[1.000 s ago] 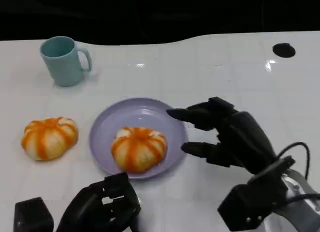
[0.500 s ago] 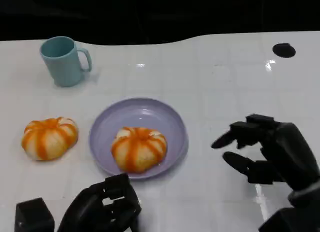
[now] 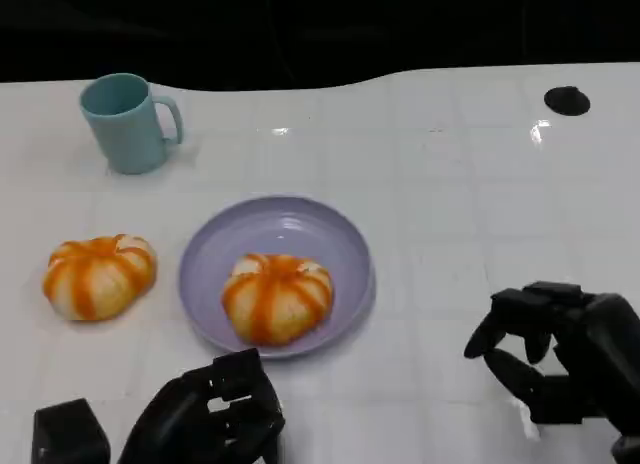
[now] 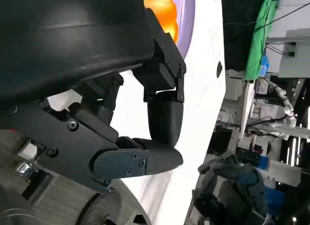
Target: Grasp the bread from the table and place it into the plate.
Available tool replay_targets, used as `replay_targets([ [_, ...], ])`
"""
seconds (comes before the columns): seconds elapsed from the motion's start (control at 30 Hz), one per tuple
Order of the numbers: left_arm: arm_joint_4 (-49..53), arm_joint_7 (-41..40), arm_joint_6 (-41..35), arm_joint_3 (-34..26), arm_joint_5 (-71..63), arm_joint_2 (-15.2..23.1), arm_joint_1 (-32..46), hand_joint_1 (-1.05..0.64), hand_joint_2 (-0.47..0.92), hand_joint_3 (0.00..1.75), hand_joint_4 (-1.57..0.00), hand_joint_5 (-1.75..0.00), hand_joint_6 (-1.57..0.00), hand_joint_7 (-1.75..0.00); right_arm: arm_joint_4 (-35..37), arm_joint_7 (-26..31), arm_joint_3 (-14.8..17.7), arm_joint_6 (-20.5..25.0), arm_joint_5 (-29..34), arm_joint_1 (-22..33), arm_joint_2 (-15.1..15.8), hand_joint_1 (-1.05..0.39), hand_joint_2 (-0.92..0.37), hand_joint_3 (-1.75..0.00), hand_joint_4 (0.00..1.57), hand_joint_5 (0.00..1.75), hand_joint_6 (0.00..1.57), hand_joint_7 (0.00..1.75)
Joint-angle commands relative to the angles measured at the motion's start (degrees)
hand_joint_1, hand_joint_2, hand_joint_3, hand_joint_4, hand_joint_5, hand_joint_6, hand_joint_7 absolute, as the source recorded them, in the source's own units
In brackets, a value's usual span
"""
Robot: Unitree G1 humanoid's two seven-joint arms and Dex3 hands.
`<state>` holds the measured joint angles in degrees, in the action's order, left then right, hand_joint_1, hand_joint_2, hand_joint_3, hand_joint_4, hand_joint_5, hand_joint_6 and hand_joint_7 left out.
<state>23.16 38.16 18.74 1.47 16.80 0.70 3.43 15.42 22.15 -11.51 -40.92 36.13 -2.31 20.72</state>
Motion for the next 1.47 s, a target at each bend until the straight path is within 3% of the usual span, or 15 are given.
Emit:
replay_targets([
  [0.03, -0.2, -0.2, 0.3, -0.6, 0.0, 0.9, 0.1, -0.54, 0.68, 0.64, -0.78, -1.75, -0.75, -1.44, -2.2, -0.8, 0.9, 2.1, -0.7, 2.1, -0.2, -0.20, -0.38, -1.26, 0.87, 1.75, 0.78, 1.29],
  [0.2, -0.1, 0.2, -0.1, -1.0, 0.3, 1.3, 0.0, -0.54, 0.68, 0.65, -0.78, -1.75, -0.74, -1.44, -2.0, -0.7, 0.3, 4.0, -0.3, 3.5, -1.6, -0.21, -0.41, -1.21, 0.85, 1.75, 0.74, 1.42],
  [0.37, 0.2, 0.3, -0.5, -1.3, 0.5, 1.7, -0.2, -0.55, 0.67, 0.65, -0.78, -1.75, -0.75, -1.44, 1.2, 1.6, -0.2, 2.5, 0.5, 2.6, -2.5, -0.20, -0.41, -1.21, 0.87, 1.75, 0.71, 1.51],
  [0.7, 0.2, 0.2, -0.7, -1.4, 0.4, 1.8, -0.3, -0.58, 0.68, 0.65, -0.78, -1.75, -0.75, -1.44, 6.6, 5.9, -0.5, -1.6, 1.8, 0.5, -2.3, -0.22, -0.40, -1.23, 0.88, 1.75, 0.70, 1.53],
  [1.47, 0.0, 0.6, -0.9, -1.3, 0.7, 1.6, -0.4, -0.59, 0.70, 0.60, -0.78, -1.75, -0.75, -1.44, 8.5, 6.1, -0.6, -2.8, 2.2, -0.2, -2.1, -0.21, -0.37, -1.23, 0.87, 1.75, 0.73, 1.47],
])
